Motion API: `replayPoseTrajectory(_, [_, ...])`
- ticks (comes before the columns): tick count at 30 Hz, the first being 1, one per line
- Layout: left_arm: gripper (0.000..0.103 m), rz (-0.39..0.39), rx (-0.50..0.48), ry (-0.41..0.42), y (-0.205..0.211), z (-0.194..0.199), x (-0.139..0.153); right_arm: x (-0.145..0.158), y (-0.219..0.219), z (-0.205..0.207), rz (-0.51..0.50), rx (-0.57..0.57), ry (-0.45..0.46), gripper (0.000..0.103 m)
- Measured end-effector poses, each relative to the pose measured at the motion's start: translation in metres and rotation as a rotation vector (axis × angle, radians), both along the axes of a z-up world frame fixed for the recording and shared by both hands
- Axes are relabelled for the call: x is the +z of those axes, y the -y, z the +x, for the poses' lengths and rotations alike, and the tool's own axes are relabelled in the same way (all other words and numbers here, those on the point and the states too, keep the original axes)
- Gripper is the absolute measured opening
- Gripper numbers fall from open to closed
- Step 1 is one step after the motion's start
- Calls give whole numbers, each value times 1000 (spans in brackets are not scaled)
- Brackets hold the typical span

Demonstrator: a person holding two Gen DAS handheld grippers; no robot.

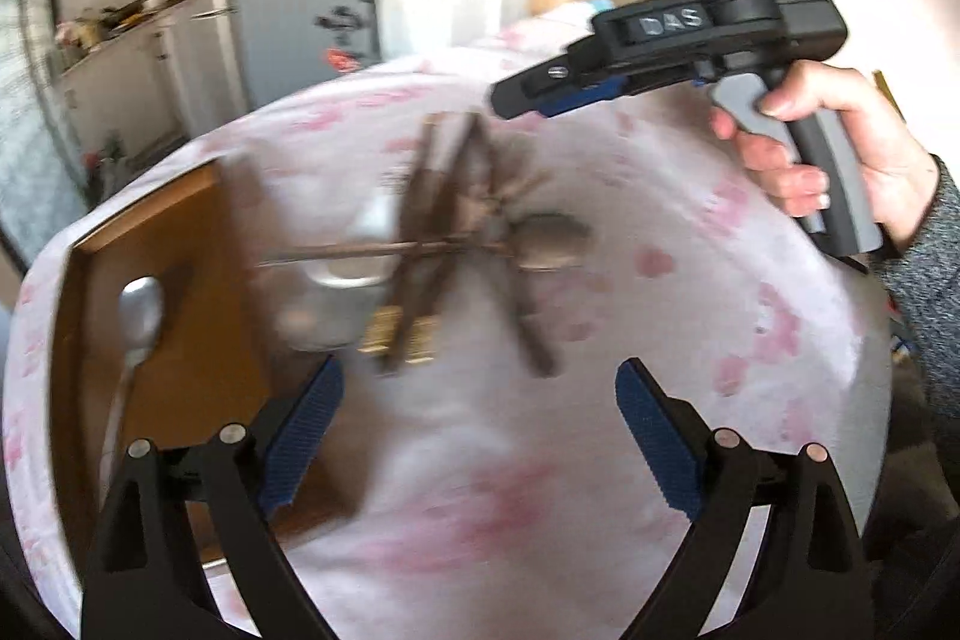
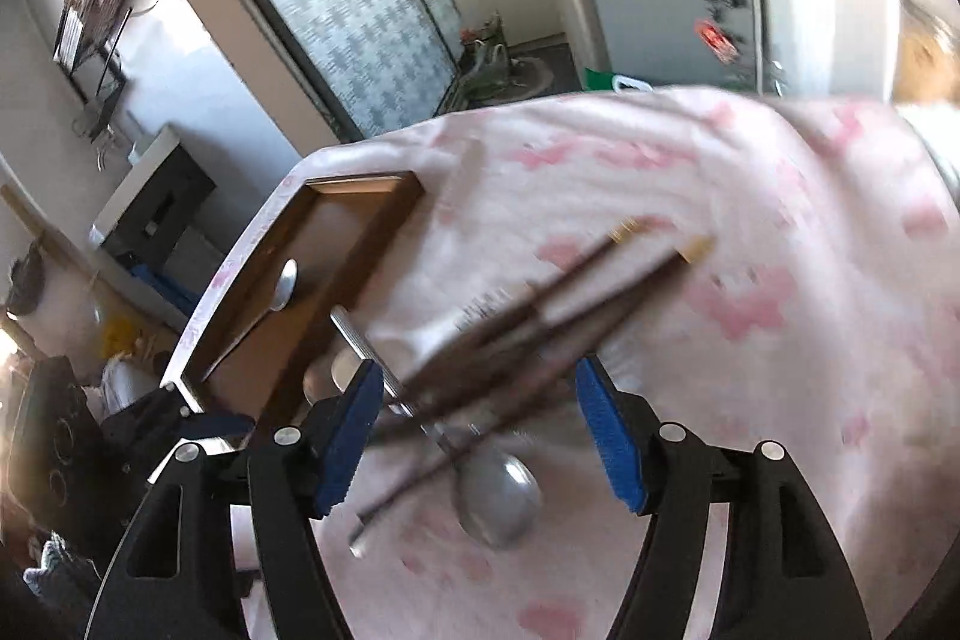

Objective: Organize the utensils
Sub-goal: 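Return the right tool to the pile and grasp a dark chopstick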

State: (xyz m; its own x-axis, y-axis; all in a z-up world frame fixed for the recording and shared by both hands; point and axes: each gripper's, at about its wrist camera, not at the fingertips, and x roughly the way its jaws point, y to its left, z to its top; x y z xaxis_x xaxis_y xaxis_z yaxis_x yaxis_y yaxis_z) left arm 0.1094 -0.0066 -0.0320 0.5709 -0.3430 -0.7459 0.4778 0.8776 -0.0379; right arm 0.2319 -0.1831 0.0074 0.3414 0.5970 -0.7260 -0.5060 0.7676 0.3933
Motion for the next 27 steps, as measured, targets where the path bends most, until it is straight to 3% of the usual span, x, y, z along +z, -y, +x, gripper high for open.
replayPoseTrajectory(3, [94,4,-34,-3,20,1,-3,-8,18,5,22,-45,-15,62])
replayPoseTrajectory(4, [89,-2,-50,-9,26,3,-4,-10,22,5,27,-52,-18,51])
replayPoseTrajectory(5, [82,-2,-64,-20,31,6,-6,-12,25,5,32,-56,-22,47])
replayPoseTrajectory(15, [53,93,-20,-53,53,43,-24,-17,33,4,85,-27,-18,46])
replayPoseTrajectory(16, [47,99,-14,-60,53,47,-27,-18,33,5,89,-24,-18,46])
replayPoseTrajectory(18, [22,107,-3,-67,51,50,-30,-20,33,6,91,-24,-22,46])
replayPoseTrajectory(22, [15,91,4,-61,44,50,-25,-29,34,11,90,-54,-55,46])
replayPoseTrajectory(27, [9,43,3,-43,41,47,-12,-35,34,17,168,-87,-115,46])
